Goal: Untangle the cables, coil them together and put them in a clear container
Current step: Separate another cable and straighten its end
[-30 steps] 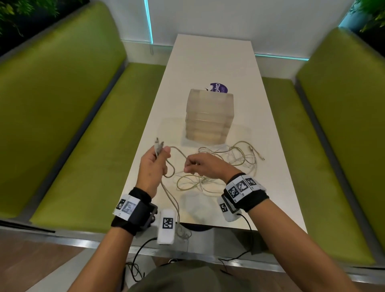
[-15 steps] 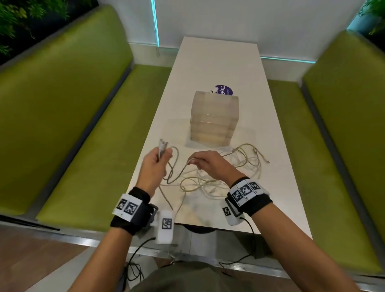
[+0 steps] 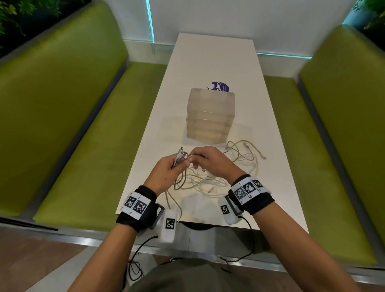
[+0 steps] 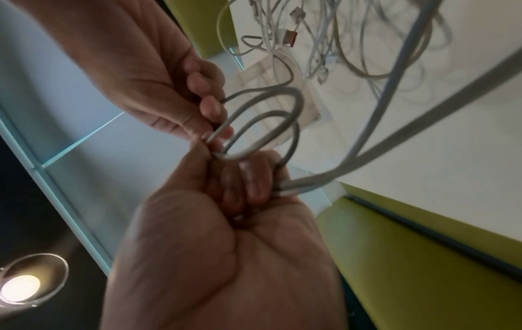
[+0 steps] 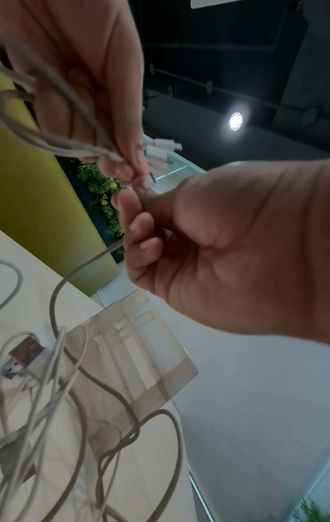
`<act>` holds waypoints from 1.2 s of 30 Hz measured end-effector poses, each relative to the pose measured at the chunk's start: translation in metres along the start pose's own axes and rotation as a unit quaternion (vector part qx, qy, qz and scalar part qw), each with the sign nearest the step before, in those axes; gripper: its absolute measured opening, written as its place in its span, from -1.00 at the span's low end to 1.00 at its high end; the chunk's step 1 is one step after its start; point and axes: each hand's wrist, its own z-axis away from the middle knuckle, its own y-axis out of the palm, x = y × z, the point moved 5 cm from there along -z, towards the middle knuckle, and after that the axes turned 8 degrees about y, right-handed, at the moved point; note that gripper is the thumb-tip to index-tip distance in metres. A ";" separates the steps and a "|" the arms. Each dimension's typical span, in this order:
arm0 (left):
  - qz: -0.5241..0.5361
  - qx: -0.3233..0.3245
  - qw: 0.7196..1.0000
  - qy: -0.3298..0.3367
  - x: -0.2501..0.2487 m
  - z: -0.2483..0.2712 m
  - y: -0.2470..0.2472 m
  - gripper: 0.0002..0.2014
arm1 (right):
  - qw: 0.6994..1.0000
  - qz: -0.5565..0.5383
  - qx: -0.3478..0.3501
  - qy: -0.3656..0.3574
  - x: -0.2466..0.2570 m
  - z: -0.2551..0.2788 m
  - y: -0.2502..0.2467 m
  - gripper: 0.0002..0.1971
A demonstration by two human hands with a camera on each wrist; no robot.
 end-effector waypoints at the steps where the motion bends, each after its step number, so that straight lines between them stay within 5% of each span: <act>1: 0.008 -0.015 1.000 0.003 -0.002 0.000 -0.001 -0.83 | 1.000 0.004 0.005 0.005 0.000 -0.001 0.001 -0.84; 9: 0.184 -0.266 0.946 0.017 -0.033 0.010 -0.060 -0.77 | 0.982 0.154 -0.007 0.110 -0.063 -0.014 -0.011 -0.81; 12: 0.179 -0.308 0.934 0.017 -0.033 0.016 -0.084 -0.76 | 0.982 0.137 -0.031 0.129 -0.076 -0.010 -0.020 -0.76; 18: 0.025 -0.179 0.983 -0.012 -0.004 0.005 -0.036 -0.77 | 0.985 0.162 -0.031 0.042 -0.027 -0.006 -0.012 -0.76; 23: -0.026 -0.094 0.995 -0.007 0.008 -0.001 0.011 -0.79 | 0.977 0.211 -0.021 0.019 0.003 -0.007 -0.002 -0.78; 33: -0.082 -0.142 0.985 0.043 0.004 -0.004 0.011 -0.91 | 0.971 0.231 0.017 0.056 0.011 -0.006 -0.005 -0.77; 36: -0.068 -0.109 0.990 0.052 0.004 -0.003 0.014 -0.93 | 0.976 0.198 0.028 0.090 0.008 -0.008 -0.003 -0.55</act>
